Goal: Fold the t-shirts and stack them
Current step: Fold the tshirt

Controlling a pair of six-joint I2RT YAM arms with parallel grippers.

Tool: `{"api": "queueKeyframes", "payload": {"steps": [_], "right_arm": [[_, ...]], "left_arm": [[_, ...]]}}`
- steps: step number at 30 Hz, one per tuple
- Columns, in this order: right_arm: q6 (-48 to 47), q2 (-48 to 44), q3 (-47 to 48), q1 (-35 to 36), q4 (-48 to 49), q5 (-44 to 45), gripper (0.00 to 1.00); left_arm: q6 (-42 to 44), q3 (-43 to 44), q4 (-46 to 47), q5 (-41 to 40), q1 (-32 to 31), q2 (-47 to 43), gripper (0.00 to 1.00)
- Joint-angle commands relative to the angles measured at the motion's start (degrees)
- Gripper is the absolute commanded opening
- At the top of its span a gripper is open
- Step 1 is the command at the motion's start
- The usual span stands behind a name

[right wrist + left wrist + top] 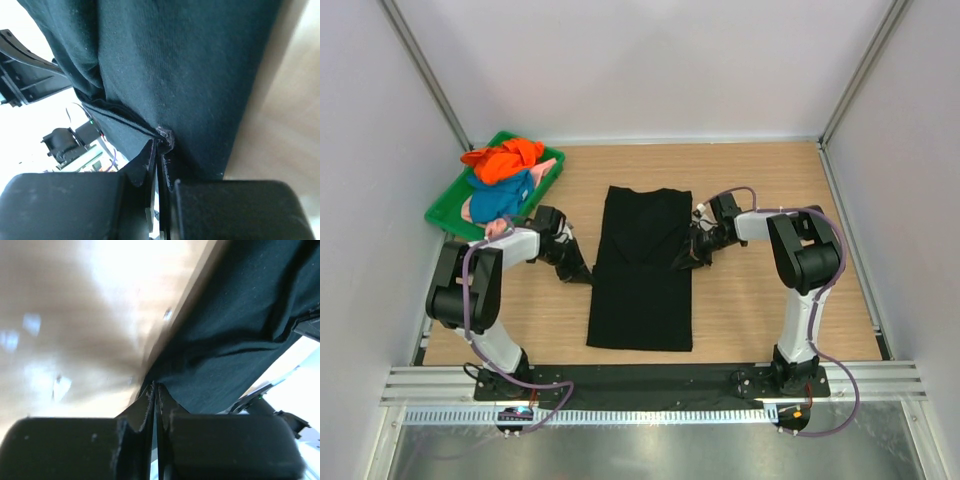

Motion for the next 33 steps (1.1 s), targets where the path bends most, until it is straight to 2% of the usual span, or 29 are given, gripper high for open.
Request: {"api": "queueKeyframes", "payload": {"steps": [1, 8, 14, 23, 26, 33], "right_arm": [[-0.1, -1.9, -4.7, 1.0, -0.5, 7.3, 0.08], [-1.6, -4.3, 2.2, 1.0, -6.8, 9.4, 0.09], [0.4, -5.6, 4.7, 1.0, -7.3, 8.8, 0.1], [-1.3, -0.9, 3.9, 0.9, -7.2, 10.5, 0.1], [-3.2, 1.0, 5.4, 0.9, -8.0, 11.7, 0.09], [-7.1, 10.6, 18.6, 1.0, -13.1, 12.8, 0.1]], "left_arm": [[0.5, -0.4, -3.2, -2.6, -0.6, -4.5, 0.03], [3.2, 8.5, -6.6, -1.6, -0.6, -4.8, 0.05], [3.6, 13.8, -5.3, 1.4, -0.6, 1.3, 0.05], [3.3, 15.3, -2.0, 3.2, -0.7, 10.1, 0.05], [3.4, 14.7, -3.2, 0.7, -0.8, 11.2, 0.05], [2.7, 12.9, -7.4, -8.9, 0.5, 11.3, 0.04]]}}
